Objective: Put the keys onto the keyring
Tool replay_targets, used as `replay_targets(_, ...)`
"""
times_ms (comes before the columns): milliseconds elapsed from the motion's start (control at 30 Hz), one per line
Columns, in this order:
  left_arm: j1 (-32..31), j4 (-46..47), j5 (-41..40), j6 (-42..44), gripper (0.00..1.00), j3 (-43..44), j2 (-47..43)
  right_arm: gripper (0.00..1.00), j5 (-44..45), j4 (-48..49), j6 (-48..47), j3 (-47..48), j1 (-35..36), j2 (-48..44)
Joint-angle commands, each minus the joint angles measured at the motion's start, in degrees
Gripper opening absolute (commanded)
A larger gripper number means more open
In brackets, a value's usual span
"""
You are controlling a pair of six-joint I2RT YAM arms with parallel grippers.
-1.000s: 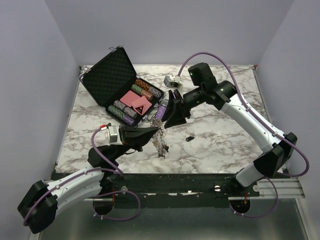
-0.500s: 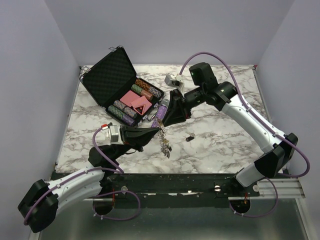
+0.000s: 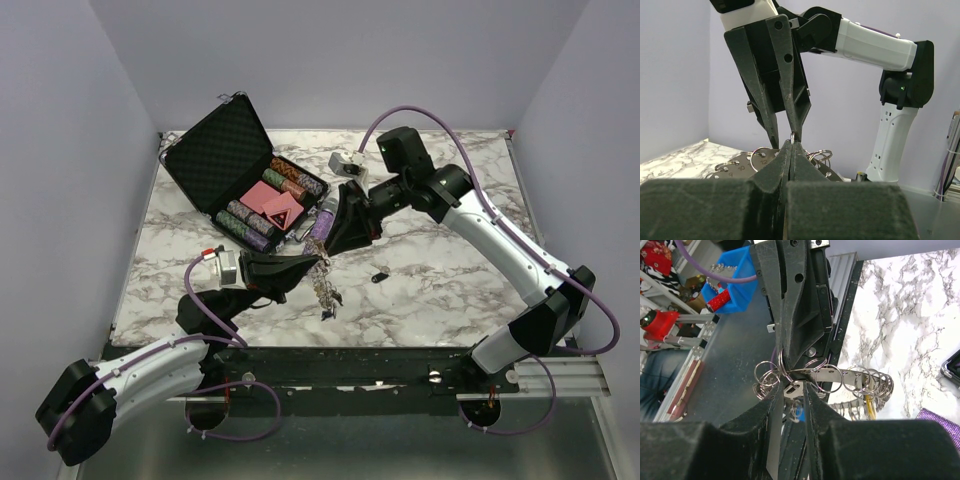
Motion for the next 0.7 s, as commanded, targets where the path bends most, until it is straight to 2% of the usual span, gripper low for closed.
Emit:
replay_targets(0, 0.3, 14.9, -0.3, 0.2, 0.00, 1.7, -0.9, 0.34, -1.2, -1.7, -1.4, -0.8, 0.6, -1.2)
replay_targets(167, 0.3, 14.9, -0.3, 0.0, 0.00, 1.7, -0.8, 0.36, -1.8, -1.7, -1.5, -0.4, 0.7, -0.9)
replay_targets(667, 0.3, 14.5, -1.9, 0.3, 0.00, 1.4, -0.9, 0.22, -1.6, -1.9, -2.0, -1.1, 1.6, -1.1)
